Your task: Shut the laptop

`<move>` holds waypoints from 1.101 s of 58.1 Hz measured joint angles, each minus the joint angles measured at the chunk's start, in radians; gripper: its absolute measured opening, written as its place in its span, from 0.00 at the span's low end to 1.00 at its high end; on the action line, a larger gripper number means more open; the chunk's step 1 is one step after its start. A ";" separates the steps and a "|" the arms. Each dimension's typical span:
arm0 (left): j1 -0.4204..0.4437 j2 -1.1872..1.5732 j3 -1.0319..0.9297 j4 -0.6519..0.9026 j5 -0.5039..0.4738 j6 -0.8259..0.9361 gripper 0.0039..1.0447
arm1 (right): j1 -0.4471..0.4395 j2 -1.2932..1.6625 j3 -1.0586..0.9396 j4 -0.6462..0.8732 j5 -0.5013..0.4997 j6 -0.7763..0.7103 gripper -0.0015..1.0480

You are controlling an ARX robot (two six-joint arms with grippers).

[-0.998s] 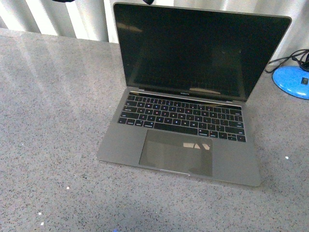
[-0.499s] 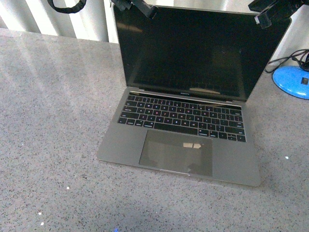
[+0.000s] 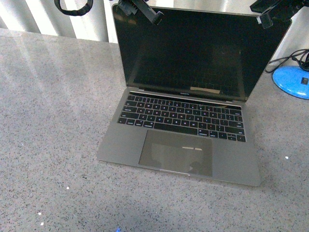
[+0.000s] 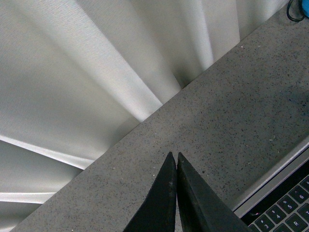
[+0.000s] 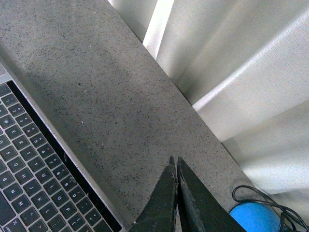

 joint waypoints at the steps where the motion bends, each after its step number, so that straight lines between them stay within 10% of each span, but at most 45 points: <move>1: -0.001 0.000 0.000 -0.001 0.000 0.002 0.03 | 0.000 -0.002 -0.003 0.000 0.000 0.002 0.01; 64: -0.003 -0.066 -0.150 -0.075 0.058 0.054 0.03 | 0.036 -0.088 -0.172 0.017 -0.010 0.113 0.01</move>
